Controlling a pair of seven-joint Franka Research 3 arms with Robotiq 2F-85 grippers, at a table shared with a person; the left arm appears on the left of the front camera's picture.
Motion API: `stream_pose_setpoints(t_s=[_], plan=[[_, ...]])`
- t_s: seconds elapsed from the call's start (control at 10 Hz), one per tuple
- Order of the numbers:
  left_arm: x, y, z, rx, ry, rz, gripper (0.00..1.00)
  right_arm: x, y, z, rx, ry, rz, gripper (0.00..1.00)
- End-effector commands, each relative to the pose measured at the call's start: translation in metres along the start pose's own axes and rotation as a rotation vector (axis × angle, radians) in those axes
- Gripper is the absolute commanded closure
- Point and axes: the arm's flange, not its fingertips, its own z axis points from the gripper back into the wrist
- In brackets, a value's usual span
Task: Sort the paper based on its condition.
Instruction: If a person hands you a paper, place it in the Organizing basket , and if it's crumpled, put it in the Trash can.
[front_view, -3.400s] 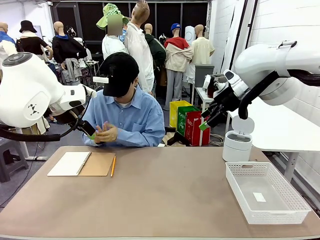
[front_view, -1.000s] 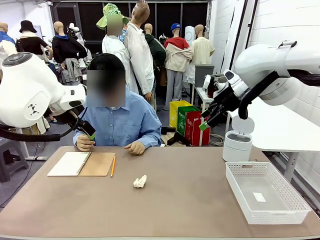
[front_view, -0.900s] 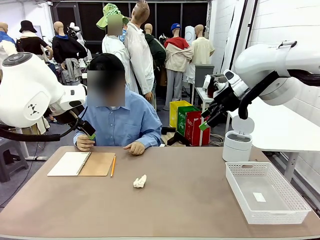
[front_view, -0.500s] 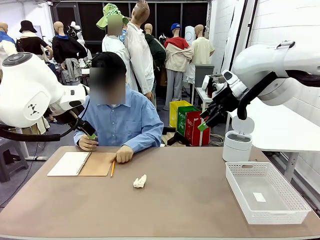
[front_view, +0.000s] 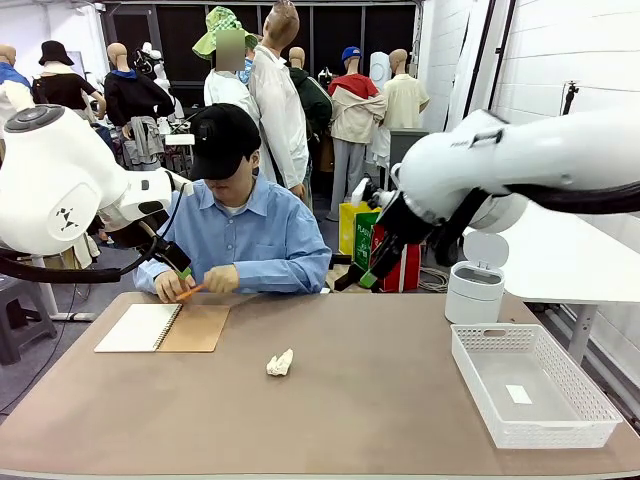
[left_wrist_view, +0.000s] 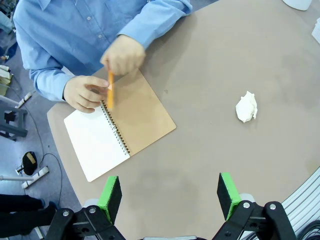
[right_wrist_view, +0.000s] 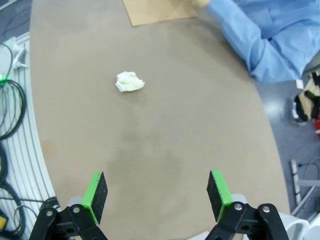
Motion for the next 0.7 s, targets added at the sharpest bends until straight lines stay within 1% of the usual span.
stream_pose_setpoints(t_s=[0.0, 0.1, 0.3, 0.4, 0.5, 0.6], plan=[[0.0, 0.001, 0.0, -0.002, -0.001, 0.002, 0.0, 0.012, 0.007, -0.029, -0.028, 0.063, -0.024, 0.0], [0.0, 0.001, 0.0, -0.002, -0.001, 0.002, 0.0, 0.015, 0.014, -0.047, -0.037, 0.098, -0.021, 0.0], [0.0, 0.001, 0.0, -0.002, -0.001, 0.002, 0.0, 0.015, 0.017, -0.067, -0.033, 0.126, -0.027, 0.0], [0.0, 0.001, 0.0, -0.002, -0.001, 0.002, 0.0, 0.012, 0.015, -0.068, -0.029, 0.124, -0.03, 0.0], [0.0, 0.001, 0.0, -0.002, -0.001, 0.002, 0.0, 0.004, 0.009, -0.06, -0.017, 0.085, -0.018, 0.0], [0.0, 0.001, 0.0, -0.002, -0.001, 0.002, 0.0, 0.01, 0.018, -0.07, -0.007, 0.119, -0.013, 0.0]])
